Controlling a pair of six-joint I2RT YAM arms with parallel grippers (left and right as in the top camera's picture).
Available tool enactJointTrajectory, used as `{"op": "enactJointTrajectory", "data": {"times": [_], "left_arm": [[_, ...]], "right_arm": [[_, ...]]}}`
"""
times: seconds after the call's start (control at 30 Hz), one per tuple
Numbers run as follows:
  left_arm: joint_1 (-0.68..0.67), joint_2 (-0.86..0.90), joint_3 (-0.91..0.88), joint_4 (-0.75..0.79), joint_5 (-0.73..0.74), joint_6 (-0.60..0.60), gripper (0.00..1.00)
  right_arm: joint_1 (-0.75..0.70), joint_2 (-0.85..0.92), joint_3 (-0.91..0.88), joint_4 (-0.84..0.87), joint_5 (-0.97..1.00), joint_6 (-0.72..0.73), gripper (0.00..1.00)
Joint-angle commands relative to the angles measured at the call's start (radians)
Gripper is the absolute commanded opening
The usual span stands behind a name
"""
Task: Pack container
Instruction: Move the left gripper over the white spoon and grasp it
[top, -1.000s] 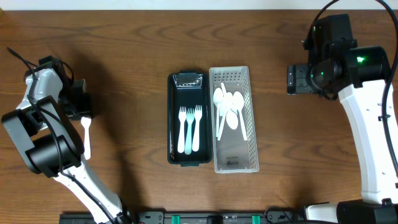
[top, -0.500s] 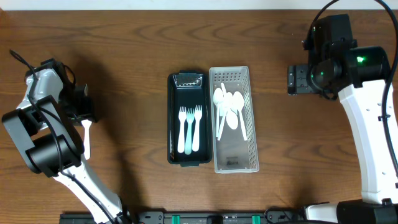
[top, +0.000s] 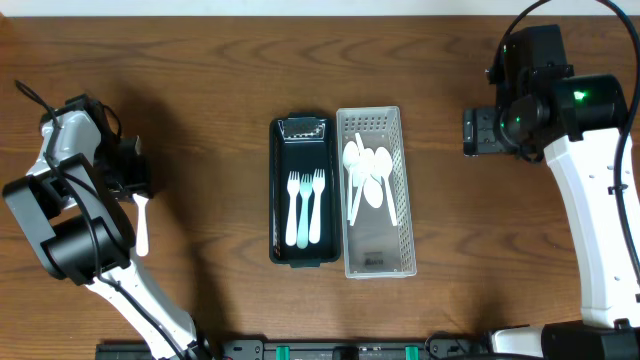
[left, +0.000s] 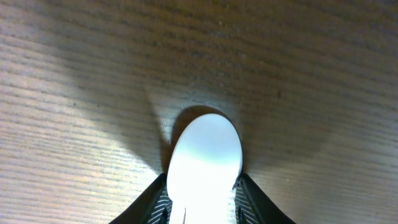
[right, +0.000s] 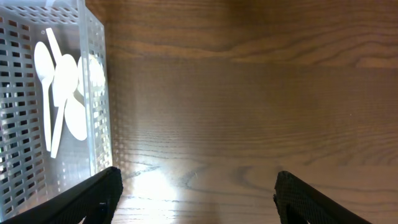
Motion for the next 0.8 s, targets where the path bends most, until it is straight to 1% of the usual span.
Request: {"op": "enactJointTrajectory", "data": {"times": [0.0,0.17,0.4,0.5,0.53,0.6,0.67,0.7,0.77], "left_arm": [[0.005,0.029,-0.02,0.008,-0.001,0.002,0.23],[0.005,0.029,-0.019,0.009,-0.001,0.002,0.19],[0.004,0.029,-0.019,0.009,-0.001,0.002,0.19],[0.004,0.029,-0.019,0.009,-0.001,-0.019,0.19],[0.004,0.029,-0.019,0.007,-0.001,-0.023,0.15],[0.004,0.029,-0.019,0.006,-0.001,-0.024,0.14],[0.004,0.029,-0.019,0.006,-0.001,-0.024,0.1],[0.004,0.029,-0.019,0.006,-0.001,-0.024,0.07],[0.004,0.029,-0.019,0.006,0.0,-0.024,0.06]], "right_arm": [[-0.007,0.009,-0.005,-0.003,0.016,-0.01,0.82],[-0.007,0.009,-0.005,0.0,0.024,-0.01,0.82],[-0.007,0.009,-0.005,0.014,0.026,-0.01,0.83],[-0.007,0.009,-0.005,0.019,0.026,-0.01,0.82],[-0.007,0.009,-0.005,0.019,0.026,-0.01,0.83],[-0.007,0.009,-0.005,0.02,0.027,-0.01,0.83],[-0.007,0.009,-0.005,0.022,0.027,-0.01,0.82],[-0.007,0.009,-0.005,0.024,0.027,-0.01,0.83],[-0.007,0.009,-0.005,0.029,0.027,-0.01,0.83]]}}
